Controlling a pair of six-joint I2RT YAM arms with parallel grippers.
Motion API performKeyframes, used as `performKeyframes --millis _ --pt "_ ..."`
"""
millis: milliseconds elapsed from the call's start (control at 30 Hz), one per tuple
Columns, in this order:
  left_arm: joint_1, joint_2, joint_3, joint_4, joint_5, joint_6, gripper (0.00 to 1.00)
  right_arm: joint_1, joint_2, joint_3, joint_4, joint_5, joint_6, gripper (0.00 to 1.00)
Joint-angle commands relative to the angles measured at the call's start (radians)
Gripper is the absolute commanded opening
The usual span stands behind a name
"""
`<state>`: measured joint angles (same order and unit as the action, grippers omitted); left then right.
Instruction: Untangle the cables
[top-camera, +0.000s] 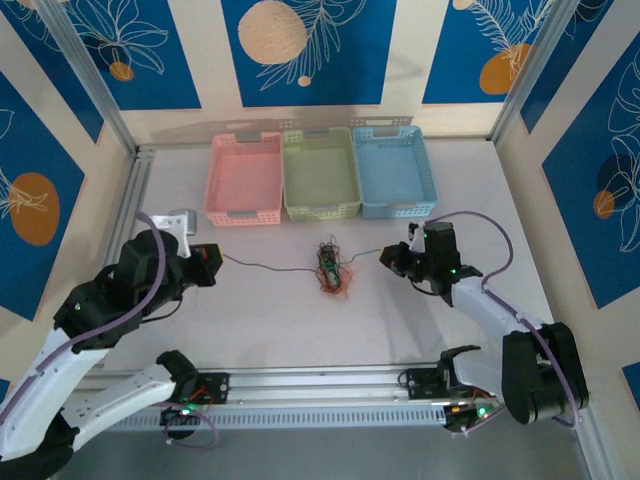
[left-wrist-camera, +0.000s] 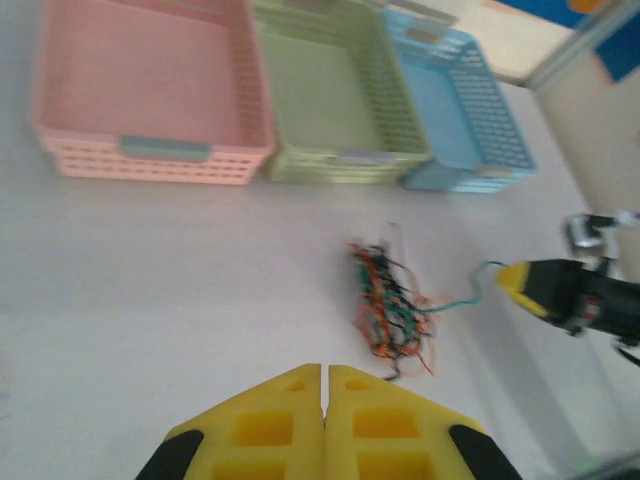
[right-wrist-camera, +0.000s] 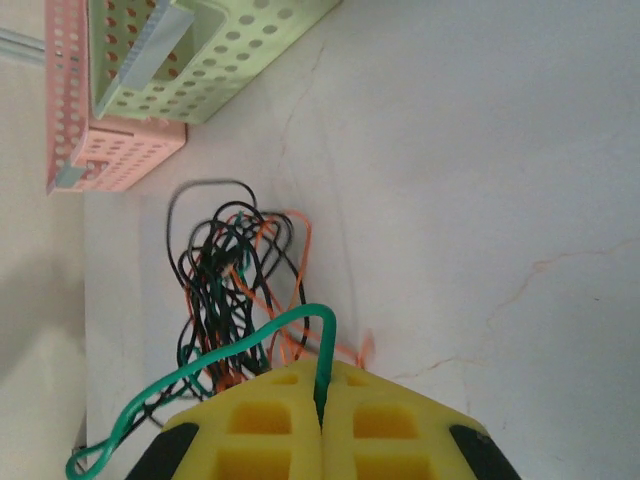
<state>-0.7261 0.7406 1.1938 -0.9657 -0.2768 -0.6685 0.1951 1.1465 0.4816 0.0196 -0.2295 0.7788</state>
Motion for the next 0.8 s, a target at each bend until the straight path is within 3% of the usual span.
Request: performKeyframes --millis 0,200,567,767 --pt "0.010 -0.017 0.060 -0.161 -0.182 0.027 0.00 -0.028 -0.022 -0.024 0.034 -0.016 0.043 0.00" --pt "0.011 -0.033 0.160 -0.268 -0.294 0.033 0.00 -0.071 -0.035 -0.056 0.056 -0.025 0.079 0.00" --pt "0.011 -0.008 0.264 -0.273 -0.322 0.090 0.00 -0.117 -0.048 -0.085 0.074 -0.033 0.117 0.00" --pt "0.010 0.006 0.333 -0.315 -0.395 0.109 0.00 -0.159 -0.072 -0.113 0.083 -0.034 0.146 0.00"
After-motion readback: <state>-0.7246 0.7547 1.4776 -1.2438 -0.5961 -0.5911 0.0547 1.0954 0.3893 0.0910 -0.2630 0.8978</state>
